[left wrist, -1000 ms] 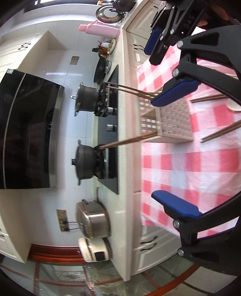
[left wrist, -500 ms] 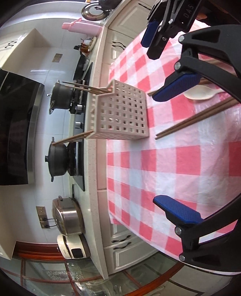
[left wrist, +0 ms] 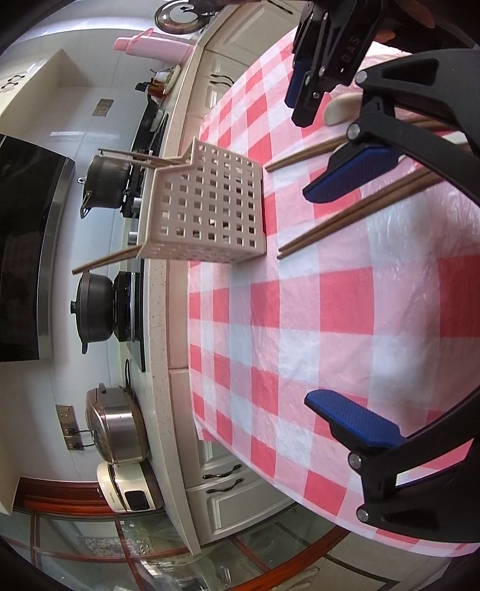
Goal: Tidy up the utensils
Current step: 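Lower the right tool onto a wooden chopstick while the left tool approaches another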
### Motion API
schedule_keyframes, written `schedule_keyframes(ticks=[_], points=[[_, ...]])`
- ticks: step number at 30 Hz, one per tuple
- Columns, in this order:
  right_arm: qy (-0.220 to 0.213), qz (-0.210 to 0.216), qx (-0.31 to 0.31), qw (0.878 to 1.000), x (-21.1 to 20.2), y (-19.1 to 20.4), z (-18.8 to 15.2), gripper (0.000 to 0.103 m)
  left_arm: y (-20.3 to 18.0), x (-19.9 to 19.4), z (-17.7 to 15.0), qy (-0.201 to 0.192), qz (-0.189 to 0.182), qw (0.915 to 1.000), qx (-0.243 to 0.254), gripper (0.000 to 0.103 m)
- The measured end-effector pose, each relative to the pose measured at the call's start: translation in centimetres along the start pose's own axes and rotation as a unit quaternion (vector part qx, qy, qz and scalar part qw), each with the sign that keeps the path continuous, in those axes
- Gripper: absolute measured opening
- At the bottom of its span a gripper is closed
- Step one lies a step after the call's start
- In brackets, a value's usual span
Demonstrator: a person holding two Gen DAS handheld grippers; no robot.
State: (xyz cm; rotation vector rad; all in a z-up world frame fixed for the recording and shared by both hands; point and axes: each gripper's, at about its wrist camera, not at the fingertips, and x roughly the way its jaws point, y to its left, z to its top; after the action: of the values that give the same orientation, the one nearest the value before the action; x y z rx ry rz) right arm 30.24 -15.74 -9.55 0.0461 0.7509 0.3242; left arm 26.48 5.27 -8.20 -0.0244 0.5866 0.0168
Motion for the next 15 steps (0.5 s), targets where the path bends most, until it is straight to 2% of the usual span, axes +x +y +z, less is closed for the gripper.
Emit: schedule_keyframes(ticks=[7,15], points=[[0.04,-0.017,0.014,0.999,2.5,-0.3,0.5,0.016,0.8,0.7,0.1,0.001,0.007,1.0,-0.001,0.098],[0.08,-0.044,0.013,0.996,4.7,-0.2,1.0,0.012,1.1,1.7,0.0,0.007,0.008,0.9999,0.0,0.098]])
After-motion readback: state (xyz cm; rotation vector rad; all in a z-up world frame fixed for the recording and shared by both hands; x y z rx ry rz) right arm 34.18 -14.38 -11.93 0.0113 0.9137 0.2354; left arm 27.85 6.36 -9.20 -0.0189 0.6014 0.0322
